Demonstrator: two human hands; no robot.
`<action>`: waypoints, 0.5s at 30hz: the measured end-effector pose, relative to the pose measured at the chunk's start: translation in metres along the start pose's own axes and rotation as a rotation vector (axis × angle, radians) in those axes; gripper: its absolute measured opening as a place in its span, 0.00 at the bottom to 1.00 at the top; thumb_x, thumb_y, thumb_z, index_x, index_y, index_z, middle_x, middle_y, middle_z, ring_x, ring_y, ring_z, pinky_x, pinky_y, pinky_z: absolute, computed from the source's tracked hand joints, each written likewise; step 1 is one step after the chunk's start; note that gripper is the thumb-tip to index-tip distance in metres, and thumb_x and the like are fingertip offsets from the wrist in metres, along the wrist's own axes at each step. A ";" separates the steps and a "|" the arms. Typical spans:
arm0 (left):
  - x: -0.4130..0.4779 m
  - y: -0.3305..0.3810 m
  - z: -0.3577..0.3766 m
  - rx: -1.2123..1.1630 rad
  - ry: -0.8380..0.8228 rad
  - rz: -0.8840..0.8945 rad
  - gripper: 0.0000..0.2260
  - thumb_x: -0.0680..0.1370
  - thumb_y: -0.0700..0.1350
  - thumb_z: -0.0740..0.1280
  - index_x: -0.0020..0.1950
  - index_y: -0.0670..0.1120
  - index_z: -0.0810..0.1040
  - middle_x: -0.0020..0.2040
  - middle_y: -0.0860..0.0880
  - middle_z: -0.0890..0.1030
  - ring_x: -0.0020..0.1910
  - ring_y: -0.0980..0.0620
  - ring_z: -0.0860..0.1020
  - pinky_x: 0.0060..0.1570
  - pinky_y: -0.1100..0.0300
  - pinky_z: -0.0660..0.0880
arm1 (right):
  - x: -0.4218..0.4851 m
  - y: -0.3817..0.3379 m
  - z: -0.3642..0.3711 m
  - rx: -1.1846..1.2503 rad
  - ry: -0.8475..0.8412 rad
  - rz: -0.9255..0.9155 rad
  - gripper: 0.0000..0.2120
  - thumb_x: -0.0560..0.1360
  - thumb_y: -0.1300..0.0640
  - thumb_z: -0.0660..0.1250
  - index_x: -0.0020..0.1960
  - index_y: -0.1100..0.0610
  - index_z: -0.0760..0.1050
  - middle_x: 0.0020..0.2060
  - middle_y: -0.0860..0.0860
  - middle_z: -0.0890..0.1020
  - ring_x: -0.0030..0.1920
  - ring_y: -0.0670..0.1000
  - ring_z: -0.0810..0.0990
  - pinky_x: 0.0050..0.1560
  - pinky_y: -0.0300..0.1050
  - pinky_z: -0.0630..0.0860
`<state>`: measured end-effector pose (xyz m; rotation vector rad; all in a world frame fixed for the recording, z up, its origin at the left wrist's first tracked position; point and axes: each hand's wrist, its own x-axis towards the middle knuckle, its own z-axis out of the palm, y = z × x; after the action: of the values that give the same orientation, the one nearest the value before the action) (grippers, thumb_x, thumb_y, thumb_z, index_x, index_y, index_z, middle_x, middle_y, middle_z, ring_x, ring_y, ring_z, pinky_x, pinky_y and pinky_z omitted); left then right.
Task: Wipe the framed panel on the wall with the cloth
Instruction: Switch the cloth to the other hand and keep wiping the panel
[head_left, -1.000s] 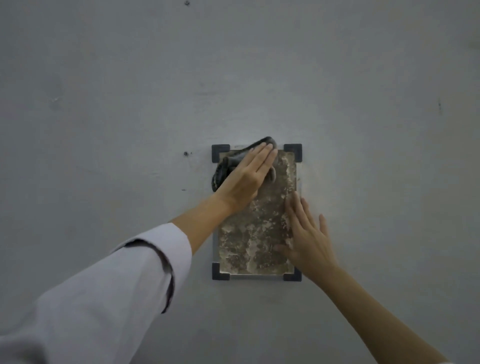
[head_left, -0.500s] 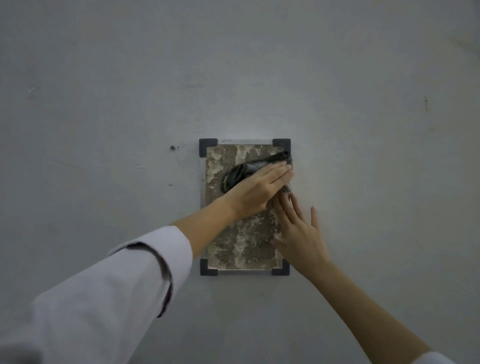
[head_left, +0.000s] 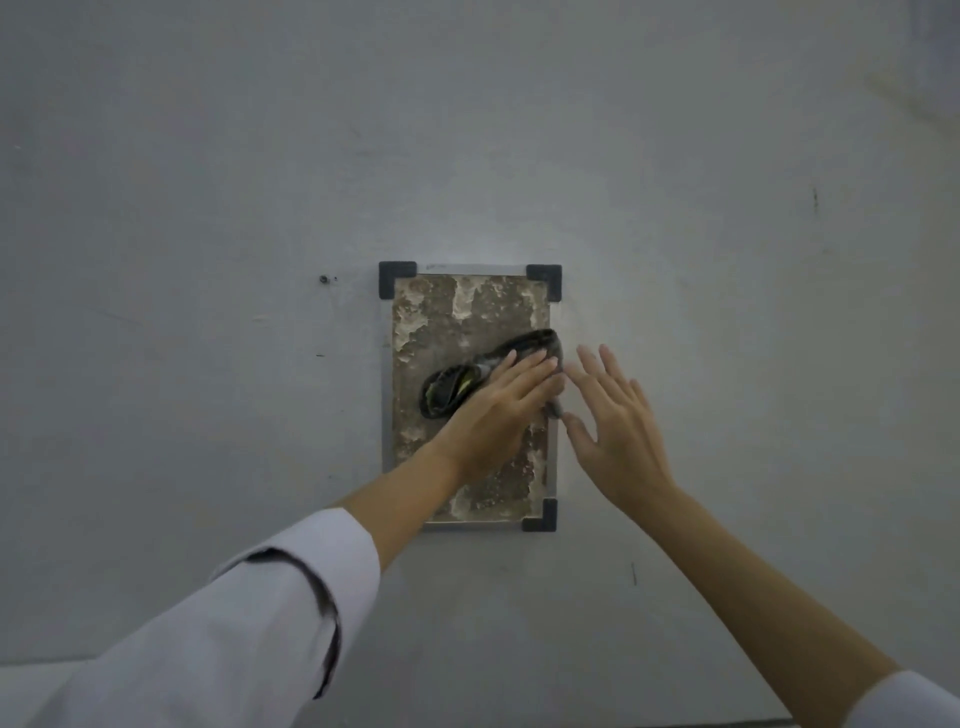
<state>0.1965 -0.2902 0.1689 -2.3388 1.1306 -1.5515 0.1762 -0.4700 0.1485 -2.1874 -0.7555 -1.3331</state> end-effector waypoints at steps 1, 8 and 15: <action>-0.010 0.003 0.002 -0.005 -0.035 0.021 0.25 0.74 0.29 0.62 0.71 0.38 0.69 0.72 0.40 0.69 0.74 0.43 0.63 0.75 0.45 0.56 | -0.002 -0.002 0.002 -0.007 -0.023 -0.002 0.26 0.77 0.61 0.64 0.74 0.57 0.64 0.76 0.53 0.60 0.77 0.52 0.51 0.73 0.63 0.57; -0.058 -0.009 -0.012 0.209 -0.141 0.269 0.23 0.76 0.36 0.67 0.71 0.44 0.72 0.70 0.44 0.73 0.72 0.45 0.67 0.74 0.43 0.54 | 0.002 -0.015 0.004 -0.105 -0.181 -0.002 0.31 0.79 0.64 0.56 0.78 0.53 0.48 0.78 0.47 0.46 0.77 0.49 0.41 0.72 0.64 0.52; -0.093 -0.024 -0.023 0.207 -0.067 0.077 0.20 0.77 0.35 0.60 0.69 0.43 0.74 0.69 0.43 0.74 0.72 0.44 0.67 0.71 0.36 0.58 | 0.005 -0.015 0.020 -0.268 -0.330 0.041 0.35 0.80 0.62 0.54 0.77 0.53 0.34 0.76 0.47 0.33 0.76 0.49 0.37 0.73 0.63 0.51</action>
<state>0.1714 -0.2071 0.1220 -2.1691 0.9819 -1.4758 0.1806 -0.4453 0.1464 -2.6644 -0.6749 -1.1189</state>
